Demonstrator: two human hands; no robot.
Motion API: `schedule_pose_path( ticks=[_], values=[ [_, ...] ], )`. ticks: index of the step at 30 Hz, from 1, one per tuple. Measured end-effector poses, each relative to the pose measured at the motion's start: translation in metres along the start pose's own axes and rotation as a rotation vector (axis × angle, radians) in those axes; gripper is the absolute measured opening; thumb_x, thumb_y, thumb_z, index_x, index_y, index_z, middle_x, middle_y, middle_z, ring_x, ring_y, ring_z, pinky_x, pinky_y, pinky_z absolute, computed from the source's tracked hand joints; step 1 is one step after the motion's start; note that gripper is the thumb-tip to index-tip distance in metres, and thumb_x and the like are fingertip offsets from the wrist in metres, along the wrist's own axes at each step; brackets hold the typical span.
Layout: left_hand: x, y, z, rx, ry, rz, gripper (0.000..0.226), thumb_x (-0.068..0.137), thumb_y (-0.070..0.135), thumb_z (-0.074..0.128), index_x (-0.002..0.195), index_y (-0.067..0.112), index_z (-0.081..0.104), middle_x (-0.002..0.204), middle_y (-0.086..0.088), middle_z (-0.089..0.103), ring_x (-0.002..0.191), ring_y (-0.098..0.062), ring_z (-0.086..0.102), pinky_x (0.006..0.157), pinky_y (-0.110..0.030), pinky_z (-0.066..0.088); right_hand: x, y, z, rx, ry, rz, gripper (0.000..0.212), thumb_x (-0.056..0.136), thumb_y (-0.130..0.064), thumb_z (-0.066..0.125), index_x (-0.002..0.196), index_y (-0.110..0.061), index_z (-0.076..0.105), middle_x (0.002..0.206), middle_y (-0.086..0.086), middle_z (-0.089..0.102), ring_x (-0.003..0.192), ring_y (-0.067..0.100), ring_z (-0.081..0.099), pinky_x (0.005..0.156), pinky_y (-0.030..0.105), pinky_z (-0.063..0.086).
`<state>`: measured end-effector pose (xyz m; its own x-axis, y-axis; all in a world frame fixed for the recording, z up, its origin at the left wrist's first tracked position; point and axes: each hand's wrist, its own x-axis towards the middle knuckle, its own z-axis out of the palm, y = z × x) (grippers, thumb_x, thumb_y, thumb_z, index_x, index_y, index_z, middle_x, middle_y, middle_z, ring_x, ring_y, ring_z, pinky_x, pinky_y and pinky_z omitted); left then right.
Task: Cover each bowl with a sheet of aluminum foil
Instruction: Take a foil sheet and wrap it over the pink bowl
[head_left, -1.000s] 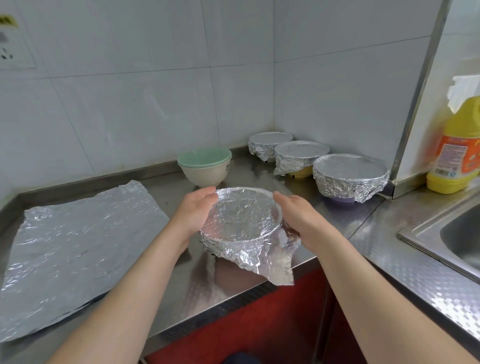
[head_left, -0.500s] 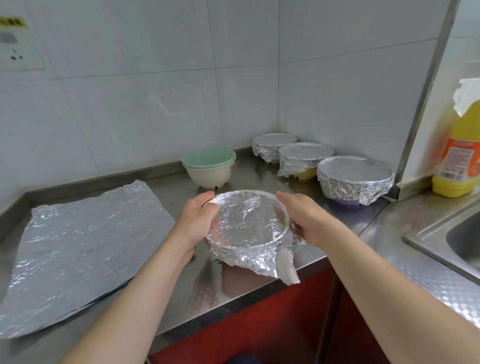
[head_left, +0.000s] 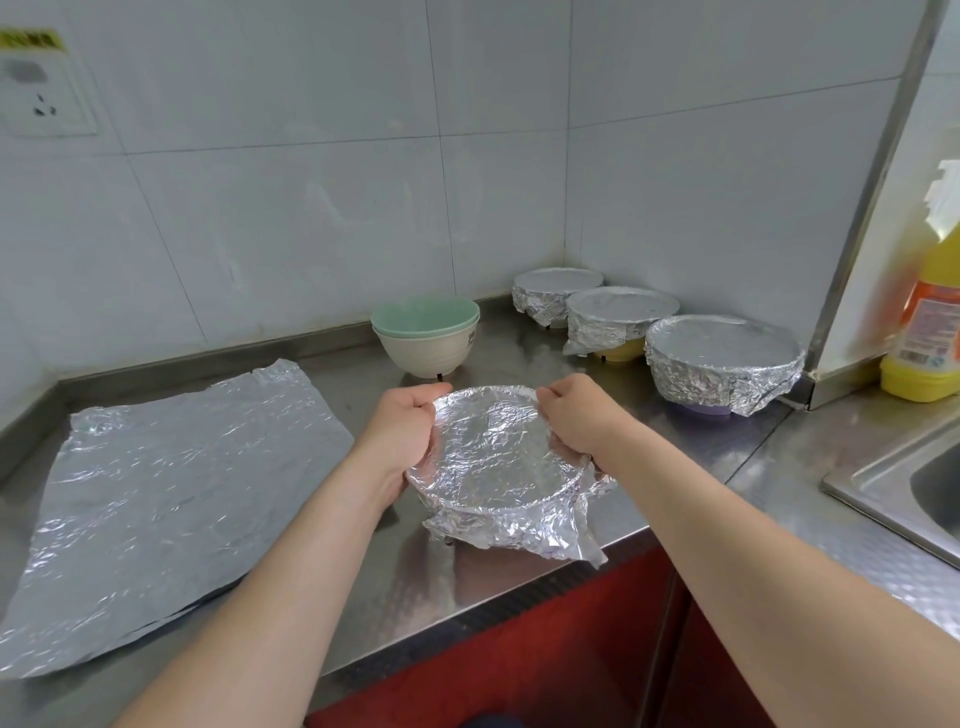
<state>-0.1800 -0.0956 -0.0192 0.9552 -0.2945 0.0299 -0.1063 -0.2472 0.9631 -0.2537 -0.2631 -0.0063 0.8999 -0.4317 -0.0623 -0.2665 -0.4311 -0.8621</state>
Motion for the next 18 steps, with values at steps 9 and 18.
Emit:
schedule_pose_path(
  ticks=[9,18],
  values=[
    [0.007,0.020,-0.011,0.187,-0.060,0.040,0.028,0.093,0.010,0.054,0.115,0.019,0.069,0.093,0.003,0.068,0.084,-0.013,0.061,0.073,-0.024,0.045,-0.002,0.000,-0.010,0.010,-0.051,-0.068,0.030,0.100,-0.019,0.045,0.080,-0.004,0.061,0.053,0.004,0.040,0.038,0.011,0.035,0.047,0.021,0.030],
    [0.034,0.040,0.009,0.504,-0.180,0.139,0.007,0.084,0.025,0.074,0.081,0.020,0.078,0.069,0.007,0.072,0.051,-0.002,0.054,0.047,-0.011,0.041,0.012,-0.004,-0.002,-0.053,0.019,-0.156,0.027,0.098,-0.008,0.047,0.106,-0.008,0.073,0.079,0.011,0.068,0.061,0.015,0.051,0.057,0.021,0.042]
  ],
)
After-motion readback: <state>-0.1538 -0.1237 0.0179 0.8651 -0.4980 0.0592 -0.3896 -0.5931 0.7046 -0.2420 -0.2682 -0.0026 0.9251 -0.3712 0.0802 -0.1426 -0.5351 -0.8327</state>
